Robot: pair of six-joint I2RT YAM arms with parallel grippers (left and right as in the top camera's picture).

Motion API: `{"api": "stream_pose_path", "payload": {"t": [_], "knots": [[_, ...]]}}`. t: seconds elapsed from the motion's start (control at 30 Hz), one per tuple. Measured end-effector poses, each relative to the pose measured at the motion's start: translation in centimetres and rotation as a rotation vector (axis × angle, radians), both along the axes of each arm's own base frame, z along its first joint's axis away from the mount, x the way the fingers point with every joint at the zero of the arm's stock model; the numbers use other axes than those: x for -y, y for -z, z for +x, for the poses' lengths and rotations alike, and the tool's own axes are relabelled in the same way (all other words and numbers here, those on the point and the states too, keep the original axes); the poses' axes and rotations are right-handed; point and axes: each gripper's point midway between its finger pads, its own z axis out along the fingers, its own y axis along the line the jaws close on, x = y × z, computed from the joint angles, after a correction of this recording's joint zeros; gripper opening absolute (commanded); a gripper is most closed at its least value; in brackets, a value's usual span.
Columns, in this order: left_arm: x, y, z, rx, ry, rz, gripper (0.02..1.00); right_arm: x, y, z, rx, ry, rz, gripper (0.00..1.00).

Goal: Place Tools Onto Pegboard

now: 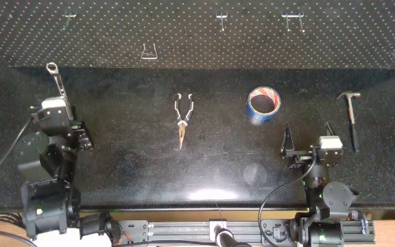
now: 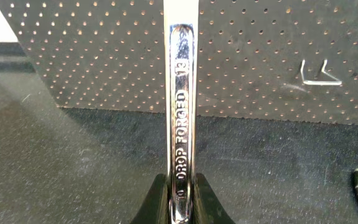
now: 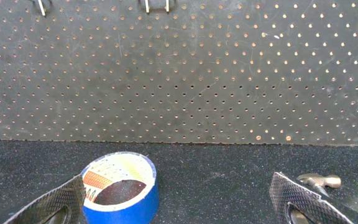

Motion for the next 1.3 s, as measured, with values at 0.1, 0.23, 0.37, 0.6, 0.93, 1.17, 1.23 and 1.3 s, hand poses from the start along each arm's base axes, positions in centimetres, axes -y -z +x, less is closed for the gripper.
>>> {"api": "stream_pose_path", "payload": {"t": [0.1,0.23,0.37,0.6,0.93,1.17,1.23,1.3], "knots": [[-0.3,0.0,2.8,0.043,0.002,-0.011,0.029,0.0,0.0,0.0,0.000,0.000,0.000,0.976],[-1.1,1.2,6.9,0.068,0.004,-0.008,0.029,0.0,0.0,0.0,0.000,0.000,0.000,0.976],[-1.7,2.9,9.4,0.074,0.000,-0.019,0.029,0.0,0.0,0.0,-0.001,0.000,0.000,0.976],[-1.3,4.9,11.0,0.057,0.033,-0.054,0.029,0.0,0.0,0.0,-0.001,0.000,0.000,0.976],[-1.1,6.0,12.0,0.054,0.041,-0.053,0.029,0.0,0.0,0.0,-0.001,0.000,0.000,0.976],[-1.2,6.1,12.5,0.048,0.042,-0.051,0.027,0.0,0.0,0.0,-0.001,0.000,0.000,0.976],[-1.4,5.4,13.3,0.056,0.046,-0.040,0.029,0.0,0.0,0.0,-0.001,0.000,0.000,0.976],[-1.5,5.2,14.1,0.057,0.051,-0.029,0.027,0.0,0.0,0.0,-0.001,0.000,0.000,0.976]]}}
